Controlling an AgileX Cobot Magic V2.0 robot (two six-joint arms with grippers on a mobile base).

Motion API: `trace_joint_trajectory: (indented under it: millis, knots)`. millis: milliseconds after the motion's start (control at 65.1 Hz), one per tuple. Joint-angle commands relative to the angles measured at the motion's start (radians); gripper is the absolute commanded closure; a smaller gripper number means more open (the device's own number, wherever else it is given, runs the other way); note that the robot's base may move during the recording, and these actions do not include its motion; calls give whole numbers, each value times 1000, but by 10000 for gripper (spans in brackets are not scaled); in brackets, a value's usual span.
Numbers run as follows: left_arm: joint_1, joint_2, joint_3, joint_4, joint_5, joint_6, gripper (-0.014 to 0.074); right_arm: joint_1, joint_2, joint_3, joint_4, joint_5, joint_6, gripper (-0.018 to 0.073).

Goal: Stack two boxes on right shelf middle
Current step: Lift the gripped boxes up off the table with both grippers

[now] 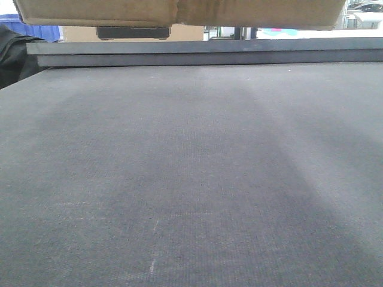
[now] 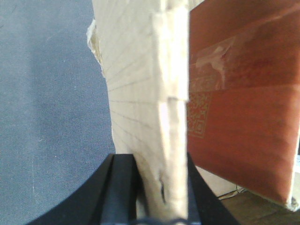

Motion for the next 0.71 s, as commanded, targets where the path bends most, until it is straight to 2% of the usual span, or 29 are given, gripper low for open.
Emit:
trace_joint_trajectory:
  millis: [0, 691]
  knots:
    - [5, -17, -15, 3, -34, -3, 708, -7, -13, -14, -39, -46, -18, 713]
    - [5, -17, -15, 3, -34, -3, 708, -7, -13, -14, -39, -46, -18, 713]
